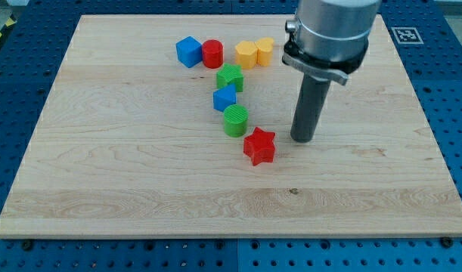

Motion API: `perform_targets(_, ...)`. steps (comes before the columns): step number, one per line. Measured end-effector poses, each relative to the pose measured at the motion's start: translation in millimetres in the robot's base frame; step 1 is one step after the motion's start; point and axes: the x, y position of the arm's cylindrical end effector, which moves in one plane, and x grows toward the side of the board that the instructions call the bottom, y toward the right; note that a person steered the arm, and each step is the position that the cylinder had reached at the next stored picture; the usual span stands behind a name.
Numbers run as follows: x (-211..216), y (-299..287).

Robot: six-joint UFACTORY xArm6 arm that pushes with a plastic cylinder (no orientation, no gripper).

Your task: Move the red star slightly left

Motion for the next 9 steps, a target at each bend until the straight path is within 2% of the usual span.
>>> perform_targets(1,20,0)
perform_targets(2,20,0)
perform_targets(6,20,-74)
perform_targets(8,20,-58)
perform_targets(9,15,-21)
